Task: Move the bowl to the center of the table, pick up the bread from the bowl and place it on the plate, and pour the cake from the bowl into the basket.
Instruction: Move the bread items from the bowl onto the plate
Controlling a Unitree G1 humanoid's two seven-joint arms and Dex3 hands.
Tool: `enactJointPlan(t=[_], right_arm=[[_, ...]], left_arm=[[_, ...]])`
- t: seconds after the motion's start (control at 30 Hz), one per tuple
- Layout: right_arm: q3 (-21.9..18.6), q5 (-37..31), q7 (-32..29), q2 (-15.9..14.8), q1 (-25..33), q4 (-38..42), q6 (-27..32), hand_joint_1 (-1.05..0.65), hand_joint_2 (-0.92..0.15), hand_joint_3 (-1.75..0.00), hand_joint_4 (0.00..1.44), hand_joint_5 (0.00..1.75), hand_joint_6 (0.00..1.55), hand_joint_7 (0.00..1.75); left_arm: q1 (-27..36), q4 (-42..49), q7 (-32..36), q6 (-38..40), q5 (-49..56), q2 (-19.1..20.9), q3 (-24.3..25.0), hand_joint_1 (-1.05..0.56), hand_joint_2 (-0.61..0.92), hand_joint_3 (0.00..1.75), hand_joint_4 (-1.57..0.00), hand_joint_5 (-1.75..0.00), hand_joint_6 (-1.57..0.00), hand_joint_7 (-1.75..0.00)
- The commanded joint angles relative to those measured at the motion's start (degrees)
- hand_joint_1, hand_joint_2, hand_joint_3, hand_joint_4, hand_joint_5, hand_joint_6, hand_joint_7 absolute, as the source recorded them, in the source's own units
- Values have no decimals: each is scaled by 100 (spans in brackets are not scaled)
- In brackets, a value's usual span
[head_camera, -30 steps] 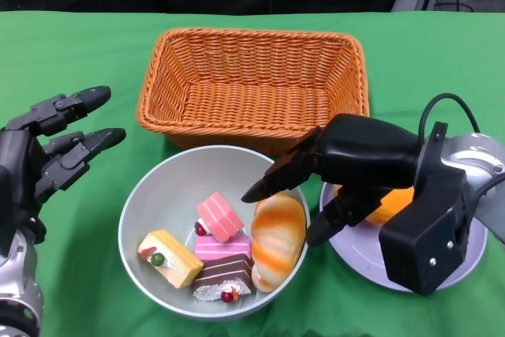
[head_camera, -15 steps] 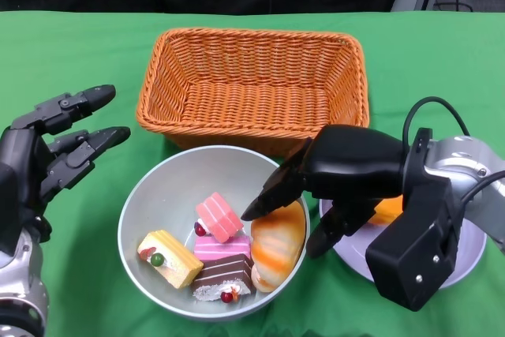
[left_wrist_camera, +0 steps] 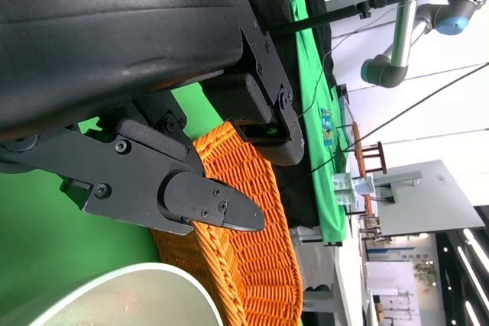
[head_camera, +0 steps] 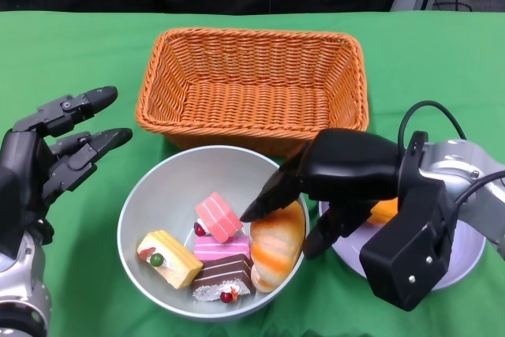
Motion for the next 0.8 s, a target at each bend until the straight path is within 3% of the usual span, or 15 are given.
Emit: enactJointPlan(t=[0.03,0.8], right_arm=[[43,-89,-132,-12,-145,43,-68,-66,-89,0,64,1,65,0],[375,-625,-539,71,-349,414,-78,-65,-91,-1,62,0,62,0]], left_arm=[[90,-48,1,-12,-69,44,48,-37,92,9,-108,0,-91,0],[120,-80,25,-86,-60,-14,35,-38,92,10,-107,0,-90,0]])
